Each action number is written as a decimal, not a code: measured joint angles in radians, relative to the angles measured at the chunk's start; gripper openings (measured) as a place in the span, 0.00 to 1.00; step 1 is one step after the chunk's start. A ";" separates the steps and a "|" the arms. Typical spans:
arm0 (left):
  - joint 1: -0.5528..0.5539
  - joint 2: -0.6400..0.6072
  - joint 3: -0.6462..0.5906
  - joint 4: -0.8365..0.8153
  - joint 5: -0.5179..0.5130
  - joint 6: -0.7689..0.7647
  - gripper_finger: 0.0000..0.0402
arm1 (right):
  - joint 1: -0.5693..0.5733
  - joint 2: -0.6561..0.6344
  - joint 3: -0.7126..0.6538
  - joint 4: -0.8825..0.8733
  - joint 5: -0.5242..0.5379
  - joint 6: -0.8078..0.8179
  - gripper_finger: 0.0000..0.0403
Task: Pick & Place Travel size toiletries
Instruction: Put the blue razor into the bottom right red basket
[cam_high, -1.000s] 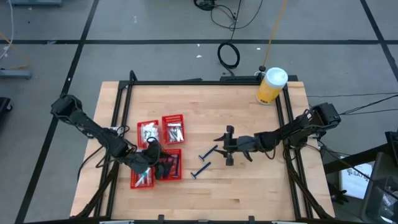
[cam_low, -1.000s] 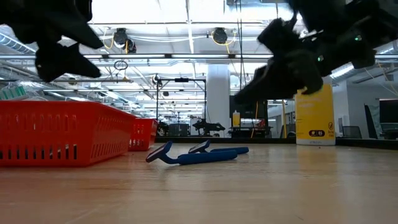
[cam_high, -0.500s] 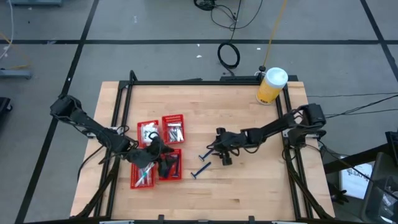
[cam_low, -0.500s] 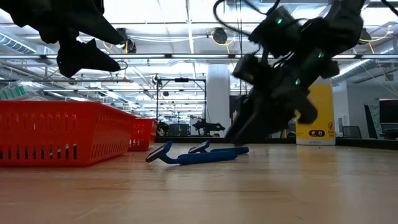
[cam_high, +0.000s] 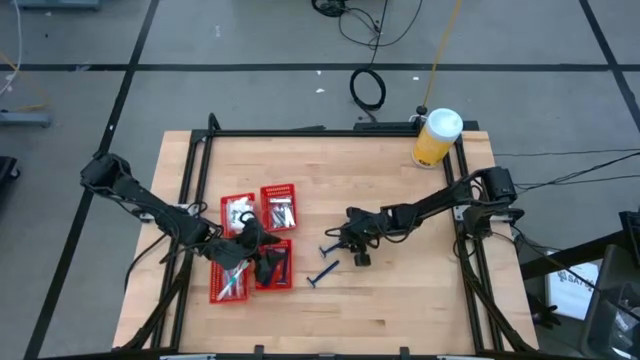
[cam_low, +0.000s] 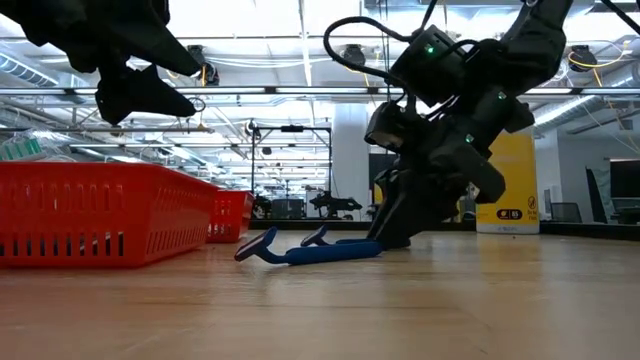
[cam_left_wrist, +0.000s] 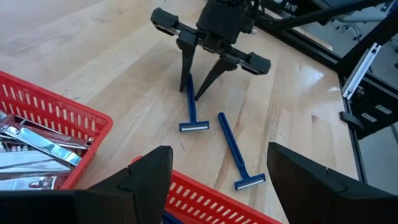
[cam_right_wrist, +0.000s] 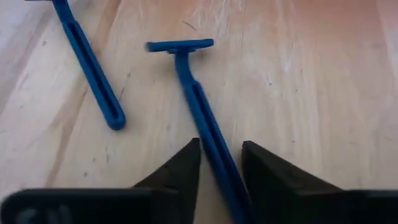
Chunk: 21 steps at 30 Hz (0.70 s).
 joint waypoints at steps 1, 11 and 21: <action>0.000 0.000 0.000 0.000 0.000 0.000 0.63 | 0.001 0.000 0.000 -0.005 -0.011 0.006 0.25; 0.001 0.000 0.000 -0.001 0.000 0.000 0.64 | 0.018 0.000 -0.002 -0.022 -0.027 -0.017 0.05; 0.001 0.000 0.000 0.024 -0.046 0.044 0.64 | 0.036 -0.124 -0.011 0.109 0.053 -0.026 0.05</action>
